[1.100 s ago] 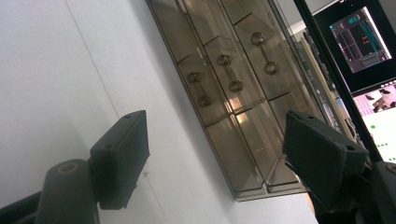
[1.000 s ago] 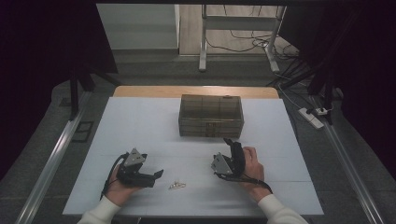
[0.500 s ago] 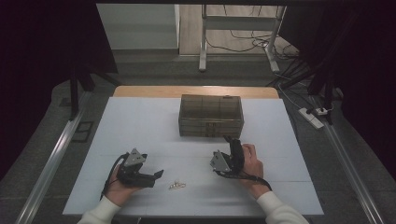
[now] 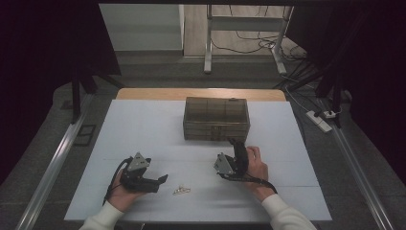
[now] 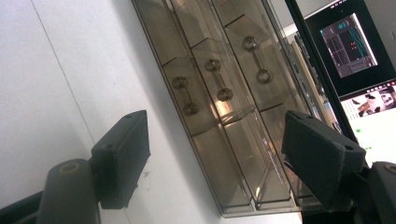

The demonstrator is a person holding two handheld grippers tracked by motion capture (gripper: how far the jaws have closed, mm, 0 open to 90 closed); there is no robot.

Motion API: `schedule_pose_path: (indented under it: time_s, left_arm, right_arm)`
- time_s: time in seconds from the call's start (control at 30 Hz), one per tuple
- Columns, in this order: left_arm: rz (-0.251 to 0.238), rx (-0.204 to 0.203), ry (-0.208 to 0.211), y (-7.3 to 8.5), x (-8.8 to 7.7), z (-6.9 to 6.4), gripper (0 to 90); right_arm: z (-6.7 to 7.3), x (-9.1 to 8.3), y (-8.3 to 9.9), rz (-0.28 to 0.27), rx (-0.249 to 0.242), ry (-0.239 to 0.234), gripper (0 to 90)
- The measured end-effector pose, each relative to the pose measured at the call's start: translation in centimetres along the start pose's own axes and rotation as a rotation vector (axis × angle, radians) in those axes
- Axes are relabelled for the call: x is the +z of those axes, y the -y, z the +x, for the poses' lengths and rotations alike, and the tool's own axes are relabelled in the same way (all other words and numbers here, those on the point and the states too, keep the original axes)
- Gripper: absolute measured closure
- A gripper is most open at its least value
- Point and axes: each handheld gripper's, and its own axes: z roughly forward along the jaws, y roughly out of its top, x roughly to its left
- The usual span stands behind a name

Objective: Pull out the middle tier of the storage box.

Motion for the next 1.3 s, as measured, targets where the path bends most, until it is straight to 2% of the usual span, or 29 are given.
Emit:
schedule_pose_path:
  time_s: [0.27,0.3,0.67,0.97,1.03,1.07,1.1,1.3]
  left_arm:
    - [0.001,0.000,0.000,0.0,0.0,0.0,9.6]
    - [0.001,-0.001,-0.001,0.0,0.0,0.0,9.6]
    - [0.001,0.000,-0.002,0.0,0.0,0.0,9.6]
    - [0.002,0.000,-0.002,0.0,0.1,0.0,9.6]
    - [0.002,0.001,-0.002,0.0,0.1,0.0,9.6]
    - [0.001,0.001,-0.002,0.0,0.0,0.0,9.6]
    - [0.001,0.001,-0.002,0.0,0.0,0.0,9.6]
    - [0.001,0.002,-0.003,0.0,0.0,0.0,9.6]
  right_arm:
    - [-0.1,0.5,-0.2,0.003,-0.008,-0.015,23.9]
    - [-0.1,0.5,-0.2,0.004,-0.009,-0.001,23.9]
    - [-0.2,1.2,-0.4,-0.001,-0.018,-0.006,24.0]
    - [-0.2,1.7,-0.6,0.001,-0.049,0.003,24.1]
    - [-0.3,1.8,-0.6,0.000,-0.049,0.000,24.1]
    - [-0.3,1.8,-0.7,0.003,-0.041,-0.017,24.1]
    - [-0.2,1.8,-0.8,0.002,-0.039,0.007,24.2]
    - [-0.4,2.1,-0.9,-0.007,-0.048,0.001,24.6]
